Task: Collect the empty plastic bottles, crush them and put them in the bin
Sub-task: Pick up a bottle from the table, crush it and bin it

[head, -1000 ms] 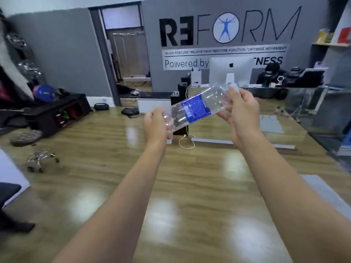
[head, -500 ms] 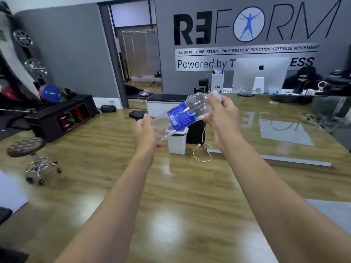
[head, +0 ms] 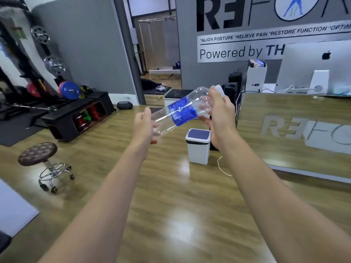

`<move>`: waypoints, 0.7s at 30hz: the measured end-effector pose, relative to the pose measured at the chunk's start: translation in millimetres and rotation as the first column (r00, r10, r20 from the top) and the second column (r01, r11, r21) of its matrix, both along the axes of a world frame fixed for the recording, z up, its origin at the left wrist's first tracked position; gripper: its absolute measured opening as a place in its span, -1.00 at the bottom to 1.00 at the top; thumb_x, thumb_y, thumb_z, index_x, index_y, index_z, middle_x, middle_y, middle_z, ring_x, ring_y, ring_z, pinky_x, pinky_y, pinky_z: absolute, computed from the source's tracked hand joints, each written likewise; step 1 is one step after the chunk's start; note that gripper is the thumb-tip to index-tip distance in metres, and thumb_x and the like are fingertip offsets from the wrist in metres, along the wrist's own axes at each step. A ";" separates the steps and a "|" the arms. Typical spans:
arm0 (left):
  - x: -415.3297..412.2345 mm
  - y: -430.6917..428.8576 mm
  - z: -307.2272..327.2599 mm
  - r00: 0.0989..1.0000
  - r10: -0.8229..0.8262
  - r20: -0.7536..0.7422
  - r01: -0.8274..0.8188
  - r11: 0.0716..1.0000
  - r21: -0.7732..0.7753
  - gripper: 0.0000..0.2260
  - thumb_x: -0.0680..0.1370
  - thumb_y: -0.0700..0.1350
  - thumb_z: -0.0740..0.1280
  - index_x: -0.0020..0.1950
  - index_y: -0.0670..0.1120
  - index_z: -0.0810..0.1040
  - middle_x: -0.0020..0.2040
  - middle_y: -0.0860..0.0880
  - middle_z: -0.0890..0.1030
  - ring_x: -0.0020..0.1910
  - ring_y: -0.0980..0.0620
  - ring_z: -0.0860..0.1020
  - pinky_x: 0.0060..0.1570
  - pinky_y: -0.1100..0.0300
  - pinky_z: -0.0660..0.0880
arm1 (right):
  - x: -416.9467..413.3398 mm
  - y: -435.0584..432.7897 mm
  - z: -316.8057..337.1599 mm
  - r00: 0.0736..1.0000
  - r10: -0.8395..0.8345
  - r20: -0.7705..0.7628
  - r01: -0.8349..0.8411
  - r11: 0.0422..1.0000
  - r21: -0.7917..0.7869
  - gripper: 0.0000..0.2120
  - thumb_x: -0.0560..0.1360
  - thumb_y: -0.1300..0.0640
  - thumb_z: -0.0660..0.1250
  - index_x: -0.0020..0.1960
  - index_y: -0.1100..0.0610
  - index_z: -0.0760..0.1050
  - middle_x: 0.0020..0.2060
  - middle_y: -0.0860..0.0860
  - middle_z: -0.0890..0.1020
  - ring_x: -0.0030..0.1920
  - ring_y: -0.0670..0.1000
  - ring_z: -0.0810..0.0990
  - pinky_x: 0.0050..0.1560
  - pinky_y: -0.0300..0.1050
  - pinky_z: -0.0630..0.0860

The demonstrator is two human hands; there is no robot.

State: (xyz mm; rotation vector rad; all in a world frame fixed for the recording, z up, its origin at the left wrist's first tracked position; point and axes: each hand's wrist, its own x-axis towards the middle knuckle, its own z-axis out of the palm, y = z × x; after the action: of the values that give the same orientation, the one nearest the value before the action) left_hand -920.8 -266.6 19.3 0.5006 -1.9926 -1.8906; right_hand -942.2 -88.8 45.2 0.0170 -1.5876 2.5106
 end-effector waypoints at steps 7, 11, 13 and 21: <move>-166.7 -72.4 -28.0 0.998 -0.057 0.003 0.057 0.998 0.026 -0.74 0.63 0.15 0.08 -0.04 0.06 0.47 -0.06 -0.09 0.58 -0.35 0.03 0.50 -0.53 0.25 0.40 | -164.0 -74.6 -26.6 1.000 0.020 0.010 -0.020 1.000 0.019 -0.70 0.54 -0.14 0.31 0.09 0.06 0.59 0.02 0.02 0.66 0.02 0.06 0.64 -0.07 0.02 0.66; -271.0 -103.7 -39.9 0.990 -0.136 0.043 0.135 0.991 0.021 -0.72 0.63 0.16 0.09 0.04 0.04 0.51 0.00 -0.10 0.61 -0.29 0.00 0.54 -0.48 0.22 0.44 | -256.1 -101.2 -34.2 0.999 -0.022 0.043 0.021 1.000 0.023 -0.74 0.57 -0.12 0.29 0.06 0.05 0.56 -0.23 -0.10 0.67 -0.13 -0.06 0.66 -0.11 -0.03 0.66; -324.9 -111.0 -45.7 0.987 -0.151 0.051 0.150 0.988 0.032 -0.69 0.63 0.14 0.10 0.11 -0.02 0.51 -0.03 -0.10 0.60 -0.31 0.00 0.53 -0.44 0.19 0.44 | -303.4 -110.2 -37.0 0.998 -0.042 0.043 0.040 0.997 0.059 -0.71 0.58 -0.12 0.28 0.12 0.08 0.54 -0.12 -0.03 0.69 -0.07 -0.02 0.67 -0.05 0.00 0.67; -526.4 -119.5 -93.7 0.978 -0.172 0.120 0.176 0.984 -0.022 -0.74 0.65 0.07 0.12 -0.09 -0.02 0.49 -0.17 -0.09 0.57 -0.38 -0.02 0.52 -0.45 0.18 0.49 | -502.4 -124.4 -80.2 0.991 -0.099 0.085 0.087 0.987 0.137 -0.62 0.55 -0.16 0.27 0.21 0.08 0.54 0.13 0.11 0.65 0.16 0.12 0.64 0.13 0.12 0.62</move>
State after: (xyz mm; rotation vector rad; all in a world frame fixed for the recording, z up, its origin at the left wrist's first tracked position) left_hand -1447.3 -386.1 -74.4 0.4515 -2.2038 -1.9684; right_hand -1444.6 -213.2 -35.0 -0.1544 -1.7465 2.3627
